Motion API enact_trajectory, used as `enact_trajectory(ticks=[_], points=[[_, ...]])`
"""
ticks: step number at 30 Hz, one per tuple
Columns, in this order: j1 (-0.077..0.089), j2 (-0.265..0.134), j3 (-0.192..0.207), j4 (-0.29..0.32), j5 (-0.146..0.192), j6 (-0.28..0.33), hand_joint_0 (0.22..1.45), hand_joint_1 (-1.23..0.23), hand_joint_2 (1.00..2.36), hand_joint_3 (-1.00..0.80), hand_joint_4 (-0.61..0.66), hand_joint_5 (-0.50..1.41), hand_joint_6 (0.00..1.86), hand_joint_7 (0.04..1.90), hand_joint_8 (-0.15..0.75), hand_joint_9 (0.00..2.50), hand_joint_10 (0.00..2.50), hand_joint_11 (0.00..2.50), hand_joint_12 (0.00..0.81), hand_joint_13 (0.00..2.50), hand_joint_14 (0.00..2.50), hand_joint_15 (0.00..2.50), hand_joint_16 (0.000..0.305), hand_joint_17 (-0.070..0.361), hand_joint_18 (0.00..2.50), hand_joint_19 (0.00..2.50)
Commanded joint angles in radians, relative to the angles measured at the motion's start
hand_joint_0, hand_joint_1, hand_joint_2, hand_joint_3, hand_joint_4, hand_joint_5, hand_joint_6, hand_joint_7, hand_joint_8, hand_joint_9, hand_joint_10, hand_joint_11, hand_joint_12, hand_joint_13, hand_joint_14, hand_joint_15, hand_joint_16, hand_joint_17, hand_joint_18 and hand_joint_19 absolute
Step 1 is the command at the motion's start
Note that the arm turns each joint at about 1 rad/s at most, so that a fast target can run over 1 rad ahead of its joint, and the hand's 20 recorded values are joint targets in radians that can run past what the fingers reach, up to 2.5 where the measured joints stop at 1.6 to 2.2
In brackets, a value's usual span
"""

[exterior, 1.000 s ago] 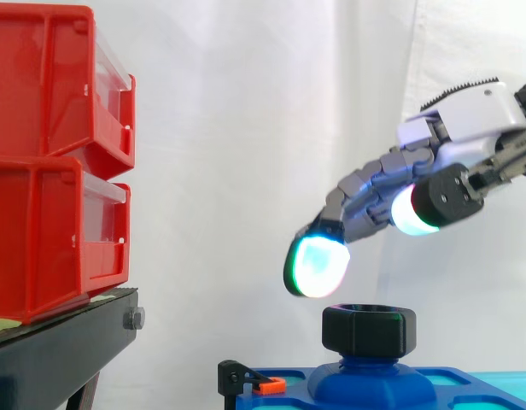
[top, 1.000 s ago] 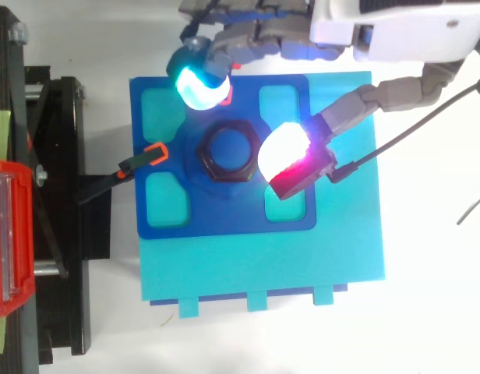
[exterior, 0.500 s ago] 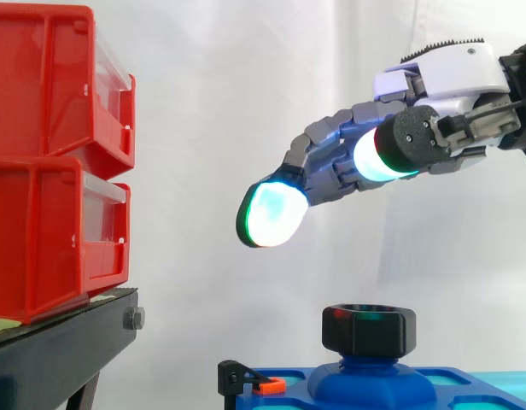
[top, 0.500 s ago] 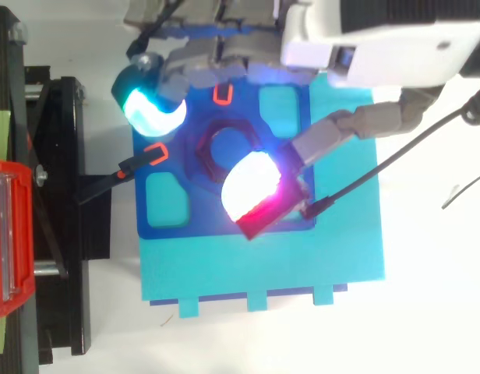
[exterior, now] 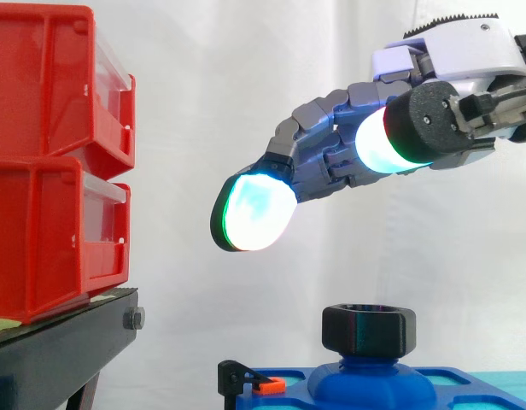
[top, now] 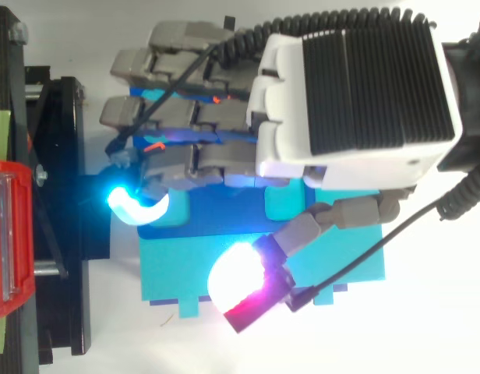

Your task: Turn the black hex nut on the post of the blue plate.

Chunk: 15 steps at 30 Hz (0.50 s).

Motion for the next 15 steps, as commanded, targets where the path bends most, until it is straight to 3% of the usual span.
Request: enact_trajectory(ticks=[1, 5, 15], points=[[0.014, 0.000, 0.000, -0.030, 0.011, 0.002, 0.48, -0.35, 1.00, -0.50, 0.13, -0.23, 0.50, 0.69, 0.185, 0.13, 0.00, 0.00, 0.333, 0.08, 0.00, 0.00, 0.058, 0.131, 0.00, 0.03], [0.024, 0.001, 0.000, -0.069, 0.023, 0.002, 0.48, -0.34, 1.00, -0.50, 0.13, -0.23, 0.50, 0.70, 0.185, 0.13, 0.00, 0.00, 0.333, 0.08, 0.00, 0.00, 0.059, 0.132, 0.00, 0.04], [0.014, 0.000, -0.002, -0.098, 0.021, 0.016, 0.48, -0.34, 1.00, -0.50, 0.13, -0.23, 0.50, 0.71, 0.186, 0.13, 0.00, 0.00, 0.332, 0.08, 0.00, 0.00, 0.059, 0.132, 0.00, 0.03]])
